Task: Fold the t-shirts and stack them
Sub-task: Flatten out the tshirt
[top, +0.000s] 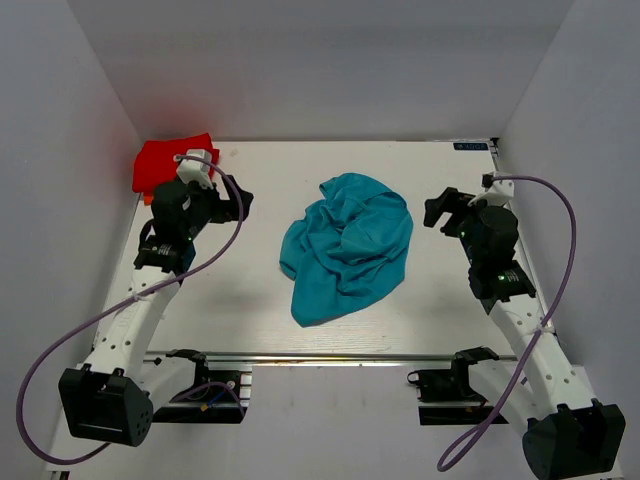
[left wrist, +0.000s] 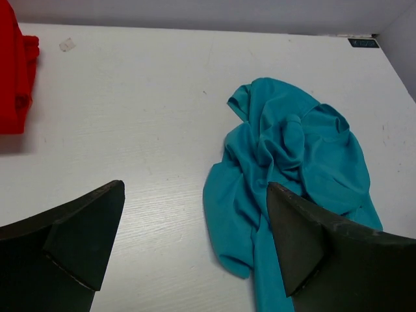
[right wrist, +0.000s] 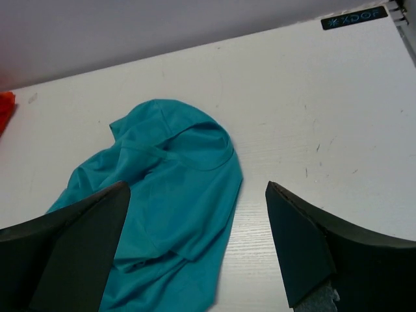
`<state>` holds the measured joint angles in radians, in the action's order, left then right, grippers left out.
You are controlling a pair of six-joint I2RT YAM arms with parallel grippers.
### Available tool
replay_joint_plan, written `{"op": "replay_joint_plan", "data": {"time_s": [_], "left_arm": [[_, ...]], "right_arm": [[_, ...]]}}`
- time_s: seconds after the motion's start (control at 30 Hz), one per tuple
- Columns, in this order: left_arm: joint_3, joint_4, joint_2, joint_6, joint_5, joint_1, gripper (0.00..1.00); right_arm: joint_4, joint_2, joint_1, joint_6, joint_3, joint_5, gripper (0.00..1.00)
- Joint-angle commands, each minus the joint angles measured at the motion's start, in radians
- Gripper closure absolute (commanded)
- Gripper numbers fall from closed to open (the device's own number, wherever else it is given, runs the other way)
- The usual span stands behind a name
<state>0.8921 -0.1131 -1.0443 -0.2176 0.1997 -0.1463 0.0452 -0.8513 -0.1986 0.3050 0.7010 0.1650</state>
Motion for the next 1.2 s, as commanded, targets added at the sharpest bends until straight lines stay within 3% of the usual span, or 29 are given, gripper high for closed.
{"op": "replay_joint_plan", "data": {"time_s": [0.0,0.23,0.5,0.67,0.73,0.83,1.03,1.17], "left_arm": [[0.039,-0.057,-0.008,0.009,0.020,-0.003,0.00],[0.048,-0.069,-0.068,-0.015,0.127,-0.012,0.00],[0.025,-0.031,-0.256,-0.052,0.300,-0.074,0.00],[0.027,-0.068,-0.365,-0.052,0.231,-0.186,0.00],[0.036,-0.098,-0.422,-0.052,0.219,-0.228,0.00],[0.036,-0.128,-0.460,-0.052,0.155,-0.259,0.00],[0.056,-0.161,-0.548,-0.052,0.104,-0.314,0.18],[0.047,-0.117,-0.591,-0.052,0.132,-0.338,0.22]], "right_arm": [[-0.044,0.020,-0.002,0.016,0.049,-0.050,0.10],[-0.093,0.015,-0.001,0.000,0.043,-0.108,0.10],[-0.151,-0.170,-0.002,-0.046,0.117,-0.232,0.10],[-0.209,-0.348,-0.005,-0.058,0.248,-0.292,0.10],[-0.237,-0.509,-0.007,-0.069,0.335,-0.326,0.10],[-0.251,-0.581,-0.010,-0.072,0.374,-0.320,0.10],[-0.323,-0.806,-0.039,-0.139,0.540,-0.297,0.10],[-0.314,-0.887,-0.071,-0.182,0.610,-0.383,0.10]]}}
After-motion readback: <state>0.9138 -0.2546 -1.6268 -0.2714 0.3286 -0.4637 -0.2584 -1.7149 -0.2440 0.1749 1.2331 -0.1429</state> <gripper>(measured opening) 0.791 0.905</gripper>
